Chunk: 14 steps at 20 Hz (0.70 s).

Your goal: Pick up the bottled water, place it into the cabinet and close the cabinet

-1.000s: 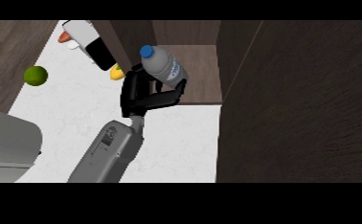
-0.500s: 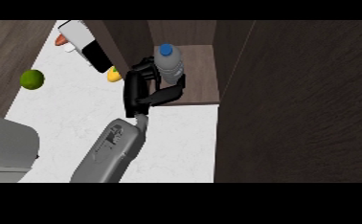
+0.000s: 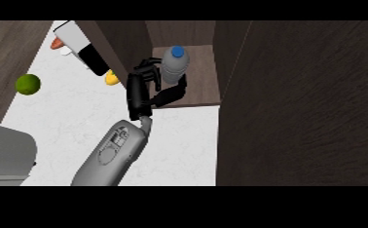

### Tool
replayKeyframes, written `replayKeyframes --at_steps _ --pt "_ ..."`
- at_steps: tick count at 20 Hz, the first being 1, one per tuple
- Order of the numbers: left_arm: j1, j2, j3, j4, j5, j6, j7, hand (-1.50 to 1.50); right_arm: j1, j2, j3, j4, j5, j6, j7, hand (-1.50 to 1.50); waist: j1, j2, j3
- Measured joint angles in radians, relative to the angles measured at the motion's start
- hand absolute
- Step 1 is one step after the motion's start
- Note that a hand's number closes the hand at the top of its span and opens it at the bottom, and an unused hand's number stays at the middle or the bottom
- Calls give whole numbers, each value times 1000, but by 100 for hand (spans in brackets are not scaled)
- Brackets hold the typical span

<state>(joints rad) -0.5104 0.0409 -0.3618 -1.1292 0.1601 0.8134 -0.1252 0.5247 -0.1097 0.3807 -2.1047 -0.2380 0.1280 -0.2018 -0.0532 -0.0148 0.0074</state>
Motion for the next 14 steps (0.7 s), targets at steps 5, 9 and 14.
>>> replayKeyframes --at_steps 5,9,14 --pt "-19 16 -43 42 -60 72 4 150 -10 4 3 11 3 -2 2 -150 -7 1 2" --pt "-36 35 -80 74 -104 115 22 150 -12 2 3 16 0 2 0 -150 -13 1 4" --pt "-170 58 -58 227 -122 76 49 -150 -22 9 6 50 7 7 -22 -150 -26 21 -1"
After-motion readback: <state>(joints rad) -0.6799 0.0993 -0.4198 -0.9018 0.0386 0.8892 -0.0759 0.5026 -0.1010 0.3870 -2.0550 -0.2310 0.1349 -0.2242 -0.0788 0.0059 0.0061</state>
